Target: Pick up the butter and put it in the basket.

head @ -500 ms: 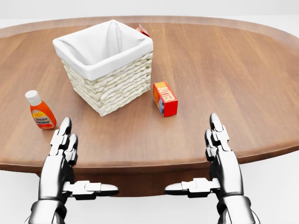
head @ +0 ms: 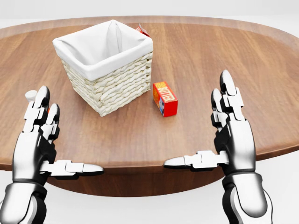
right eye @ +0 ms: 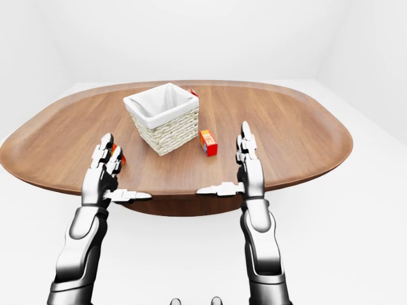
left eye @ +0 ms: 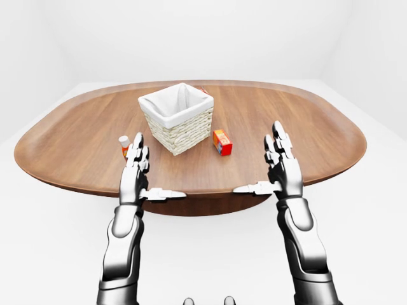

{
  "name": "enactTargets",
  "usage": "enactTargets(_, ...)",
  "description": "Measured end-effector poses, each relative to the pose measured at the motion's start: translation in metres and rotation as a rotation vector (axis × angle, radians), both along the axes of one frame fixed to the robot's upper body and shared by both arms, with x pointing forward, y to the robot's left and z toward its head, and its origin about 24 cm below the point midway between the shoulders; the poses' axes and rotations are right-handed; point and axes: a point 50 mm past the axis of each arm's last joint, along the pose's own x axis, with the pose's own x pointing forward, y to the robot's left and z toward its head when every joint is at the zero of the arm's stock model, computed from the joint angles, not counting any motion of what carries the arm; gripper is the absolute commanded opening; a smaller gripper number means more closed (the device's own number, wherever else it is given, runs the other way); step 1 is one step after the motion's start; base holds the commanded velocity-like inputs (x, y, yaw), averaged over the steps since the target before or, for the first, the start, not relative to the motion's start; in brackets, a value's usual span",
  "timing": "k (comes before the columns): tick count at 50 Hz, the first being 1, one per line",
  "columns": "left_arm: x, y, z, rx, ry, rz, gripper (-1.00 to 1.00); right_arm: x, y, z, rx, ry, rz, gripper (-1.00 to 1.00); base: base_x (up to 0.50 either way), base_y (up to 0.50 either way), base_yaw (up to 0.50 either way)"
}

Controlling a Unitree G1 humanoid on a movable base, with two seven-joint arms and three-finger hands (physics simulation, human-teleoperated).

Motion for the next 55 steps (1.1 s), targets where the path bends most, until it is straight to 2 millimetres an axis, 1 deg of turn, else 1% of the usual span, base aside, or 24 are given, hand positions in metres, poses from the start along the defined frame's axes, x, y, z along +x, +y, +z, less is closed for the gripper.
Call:
enactTargets(7, -0.001, 0.001, 0.010, 0.006, -0.042, 0.002, 1.00, 0.000, 0.001, 0.011, 0.011, -0.048, 0.010, 1.00, 0.00, 0.00, 0.00)
enactTargets(14, -0.003, 0.000, 0.015, 0.013, -0.066, -0.001, 1.00, -0.001, 0.001, 0.015, 0.010, -0.064, 0.020, 1.00, 0.03, 0.13, 0.00)
enactTargets(29, -0.005, 0.000, 0.018, 0.021, -0.079, 0.002, 1.00, -0.002, 0.001, 0.015, 0.011, -0.063, 0.035, 1.00, 0.11, 0.20, 0.00)
enactTargets(55, -0.007, 0.003, 0.016, 0.010, -0.072, 0.015, 1.00, -0.005, 0.000, 0.012, 0.017, -0.056, 0.048, 1.00, 0.22, 0.11, 0.00)
